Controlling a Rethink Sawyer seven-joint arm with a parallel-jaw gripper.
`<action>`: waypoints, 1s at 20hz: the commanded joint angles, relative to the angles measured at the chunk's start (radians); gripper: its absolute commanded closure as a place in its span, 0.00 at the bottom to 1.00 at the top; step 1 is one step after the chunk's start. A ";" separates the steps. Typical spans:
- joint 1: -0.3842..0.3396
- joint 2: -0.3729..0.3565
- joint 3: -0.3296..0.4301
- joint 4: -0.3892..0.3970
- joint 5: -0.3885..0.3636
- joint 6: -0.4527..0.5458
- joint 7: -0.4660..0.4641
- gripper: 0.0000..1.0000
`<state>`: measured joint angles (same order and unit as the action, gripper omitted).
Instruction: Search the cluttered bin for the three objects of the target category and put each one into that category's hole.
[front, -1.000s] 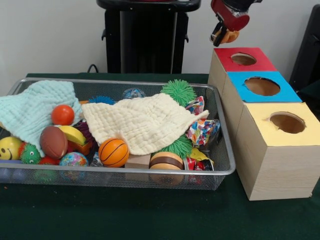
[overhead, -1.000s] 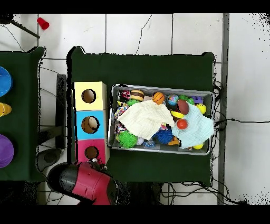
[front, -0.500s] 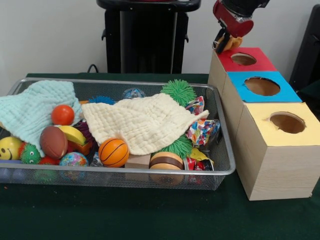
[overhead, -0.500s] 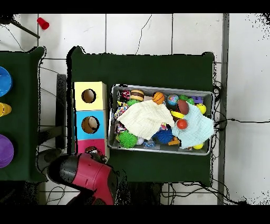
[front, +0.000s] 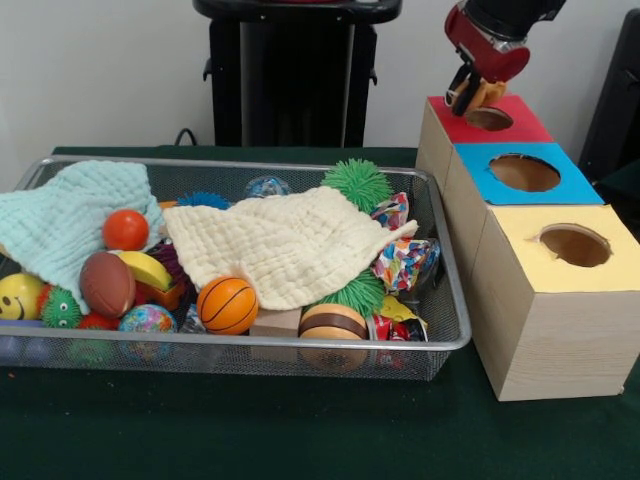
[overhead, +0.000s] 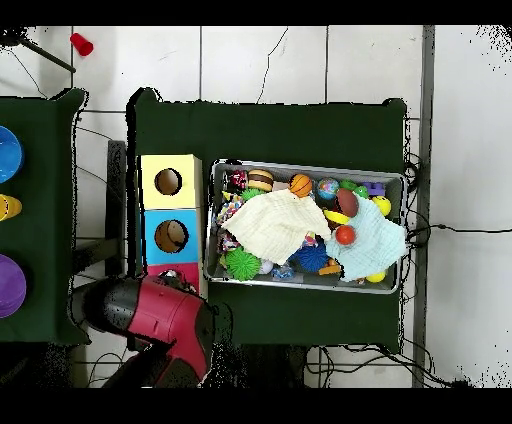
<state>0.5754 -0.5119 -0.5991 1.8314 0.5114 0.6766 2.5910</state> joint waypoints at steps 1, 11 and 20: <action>0.002 0.069 0.065 -0.110 0.068 0.081 0.348 1.00; 0.002 0.105 0.075 -0.121 0.070 0.057 0.350 1.00; 0.017 0.112 0.051 -0.137 0.054 0.101 0.351 0.00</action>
<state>0.5980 -0.4561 -0.6176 1.7666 0.5333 0.7423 2.6597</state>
